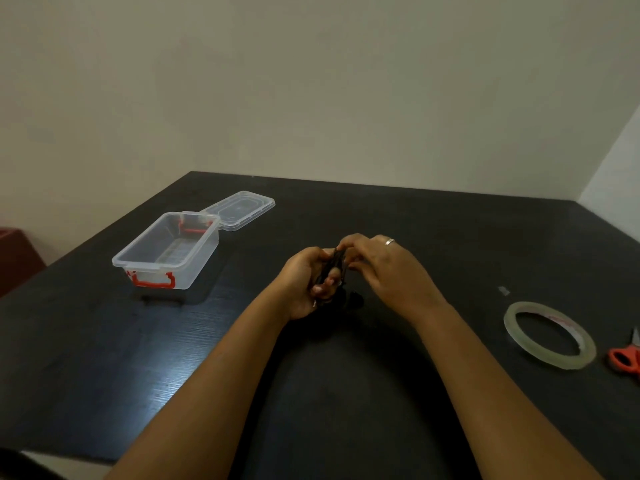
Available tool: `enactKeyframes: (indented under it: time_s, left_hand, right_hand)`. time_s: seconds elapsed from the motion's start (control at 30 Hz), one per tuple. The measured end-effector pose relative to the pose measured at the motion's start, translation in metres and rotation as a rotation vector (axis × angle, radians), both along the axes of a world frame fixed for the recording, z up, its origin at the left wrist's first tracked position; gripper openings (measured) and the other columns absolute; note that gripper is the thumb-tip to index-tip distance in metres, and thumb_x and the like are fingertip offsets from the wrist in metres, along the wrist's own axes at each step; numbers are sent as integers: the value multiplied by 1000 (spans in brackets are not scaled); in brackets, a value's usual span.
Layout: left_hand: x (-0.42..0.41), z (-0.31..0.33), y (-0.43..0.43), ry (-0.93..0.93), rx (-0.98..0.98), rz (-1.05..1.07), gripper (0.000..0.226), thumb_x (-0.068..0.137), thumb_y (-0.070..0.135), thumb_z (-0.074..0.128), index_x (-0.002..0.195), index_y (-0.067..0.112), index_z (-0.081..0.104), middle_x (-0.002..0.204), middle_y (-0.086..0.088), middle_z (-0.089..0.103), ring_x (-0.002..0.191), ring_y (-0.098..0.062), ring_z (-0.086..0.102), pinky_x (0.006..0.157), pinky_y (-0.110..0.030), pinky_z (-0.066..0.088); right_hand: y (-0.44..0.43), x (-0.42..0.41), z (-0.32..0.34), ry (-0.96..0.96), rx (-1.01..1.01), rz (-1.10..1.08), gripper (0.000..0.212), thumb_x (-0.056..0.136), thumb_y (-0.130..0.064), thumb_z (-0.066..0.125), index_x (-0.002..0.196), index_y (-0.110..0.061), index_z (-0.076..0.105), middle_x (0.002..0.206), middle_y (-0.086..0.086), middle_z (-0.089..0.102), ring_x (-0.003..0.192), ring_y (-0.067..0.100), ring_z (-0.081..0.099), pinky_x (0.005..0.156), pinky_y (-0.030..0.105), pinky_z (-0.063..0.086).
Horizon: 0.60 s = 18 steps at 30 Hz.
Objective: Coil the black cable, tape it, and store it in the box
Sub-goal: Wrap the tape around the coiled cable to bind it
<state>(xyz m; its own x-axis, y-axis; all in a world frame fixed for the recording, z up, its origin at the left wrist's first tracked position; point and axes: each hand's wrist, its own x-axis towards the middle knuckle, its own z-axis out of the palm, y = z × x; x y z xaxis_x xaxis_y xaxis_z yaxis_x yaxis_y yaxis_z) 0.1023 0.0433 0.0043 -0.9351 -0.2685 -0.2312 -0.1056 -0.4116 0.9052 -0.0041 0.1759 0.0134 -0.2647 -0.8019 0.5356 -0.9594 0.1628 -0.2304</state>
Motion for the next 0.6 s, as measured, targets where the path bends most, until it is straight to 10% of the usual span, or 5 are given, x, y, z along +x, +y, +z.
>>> enactKeyframes:
  time_s: [0.6]
  left_hand:
    - [1,1,4,0,-12,-58,32,96,15,28,109,6,56,63,-6,52,51,-11,45,40,-16,37]
  right_hand:
    - [-2,3,-7,169,-43,-37,26,87,-16,65,111,-24,59,83,1,59,66,9,56,55,13,41]
